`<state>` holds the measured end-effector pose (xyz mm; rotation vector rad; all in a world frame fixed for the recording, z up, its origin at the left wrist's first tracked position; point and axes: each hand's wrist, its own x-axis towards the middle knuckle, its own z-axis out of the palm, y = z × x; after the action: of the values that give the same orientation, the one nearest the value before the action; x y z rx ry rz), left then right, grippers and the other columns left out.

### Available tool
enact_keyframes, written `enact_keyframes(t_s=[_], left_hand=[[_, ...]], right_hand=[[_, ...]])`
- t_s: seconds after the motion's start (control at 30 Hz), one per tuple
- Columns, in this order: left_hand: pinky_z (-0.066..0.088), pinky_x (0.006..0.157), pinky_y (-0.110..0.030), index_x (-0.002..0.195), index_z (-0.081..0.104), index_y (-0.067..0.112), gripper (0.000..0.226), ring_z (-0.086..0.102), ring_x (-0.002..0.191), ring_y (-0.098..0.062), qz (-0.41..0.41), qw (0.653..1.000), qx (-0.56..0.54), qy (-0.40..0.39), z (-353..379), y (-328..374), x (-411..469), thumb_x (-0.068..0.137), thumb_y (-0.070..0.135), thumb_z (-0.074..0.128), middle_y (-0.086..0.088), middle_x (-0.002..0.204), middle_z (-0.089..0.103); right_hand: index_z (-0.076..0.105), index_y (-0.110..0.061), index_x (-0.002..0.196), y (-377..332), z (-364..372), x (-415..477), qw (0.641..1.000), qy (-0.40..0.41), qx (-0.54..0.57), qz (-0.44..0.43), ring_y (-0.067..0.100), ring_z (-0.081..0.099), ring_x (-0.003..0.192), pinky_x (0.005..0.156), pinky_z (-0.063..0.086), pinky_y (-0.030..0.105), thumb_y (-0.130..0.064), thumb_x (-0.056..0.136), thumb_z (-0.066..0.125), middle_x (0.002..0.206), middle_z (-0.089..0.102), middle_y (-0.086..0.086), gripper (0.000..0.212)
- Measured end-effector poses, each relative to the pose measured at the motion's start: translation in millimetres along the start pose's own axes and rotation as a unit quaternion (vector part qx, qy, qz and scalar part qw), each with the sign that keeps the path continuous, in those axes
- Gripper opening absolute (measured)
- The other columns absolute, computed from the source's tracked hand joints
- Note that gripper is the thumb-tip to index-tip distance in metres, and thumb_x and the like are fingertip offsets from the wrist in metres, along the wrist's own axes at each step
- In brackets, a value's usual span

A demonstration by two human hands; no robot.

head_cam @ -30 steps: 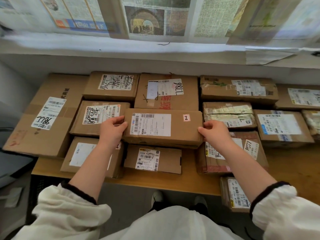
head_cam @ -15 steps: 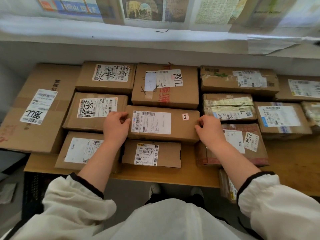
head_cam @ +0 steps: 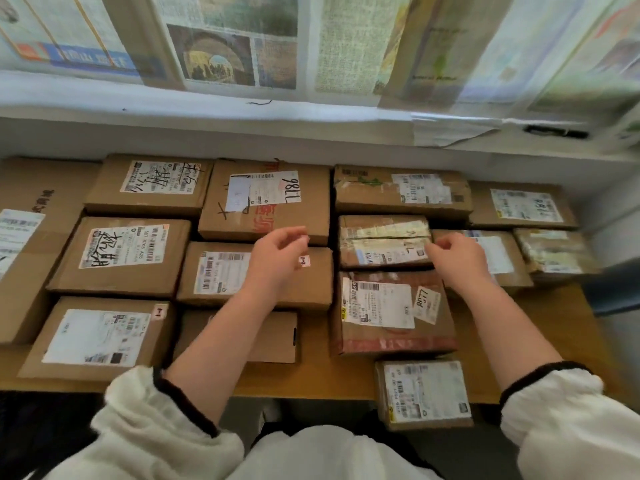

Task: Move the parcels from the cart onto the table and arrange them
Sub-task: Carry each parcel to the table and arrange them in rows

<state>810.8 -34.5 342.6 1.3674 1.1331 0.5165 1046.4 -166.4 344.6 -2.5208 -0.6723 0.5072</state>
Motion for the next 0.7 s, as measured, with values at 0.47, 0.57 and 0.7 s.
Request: enact_keyframes(t_s=[0.47,0.57,0.7], left_hand=[[0.052,0.088,-0.038,0.086,0.067,0.019,0.008,0.062,0.1,-0.022,-0.13,0.983,-0.018,0.131,91,6,2,0.088,0.017,0.058,-0.004,0.095,0.066],[0.053,0.09,-0.037,0.1,0.065,0.017,0.013,0.063,0.101,-0.02,-0.103,0.98,-0.05,0.162,95,9,-20,0.091,0.018,0.056,-0.004,0.099,0.068],[0.052,0.078,-0.029,0.082,0.063,0.035,0.012,0.064,0.091,-0.011,-0.058,0.98,-0.005,0.189,93,-4,-69,0.089,0.027,0.057,0.009,0.09,0.069]], right_hand=[[0.062,0.003,0.109,33,-18,26,0.963,-0.248,0.059,-0.089,0.034,0.065,0.091,0.08,0.054,0.052,-0.032,0.091,0.055,0.104,0.066,0.022,0.04],[0.06,-0.012,0.122,44,-27,25,0.952,-0.273,0.102,-0.09,0.014,0.06,0.093,0.078,0.054,0.034,-0.033,0.093,0.053,0.112,0.064,0.002,0.037],[0.066,-0.018,0.108,86,-42,12,0.957,-0.248,0.122,-0.084,0.013,0.059,0.098,0.083,0.05,0.034,-0.032,0.092,0.054,0.105,0.066,-0.003,0.025]])
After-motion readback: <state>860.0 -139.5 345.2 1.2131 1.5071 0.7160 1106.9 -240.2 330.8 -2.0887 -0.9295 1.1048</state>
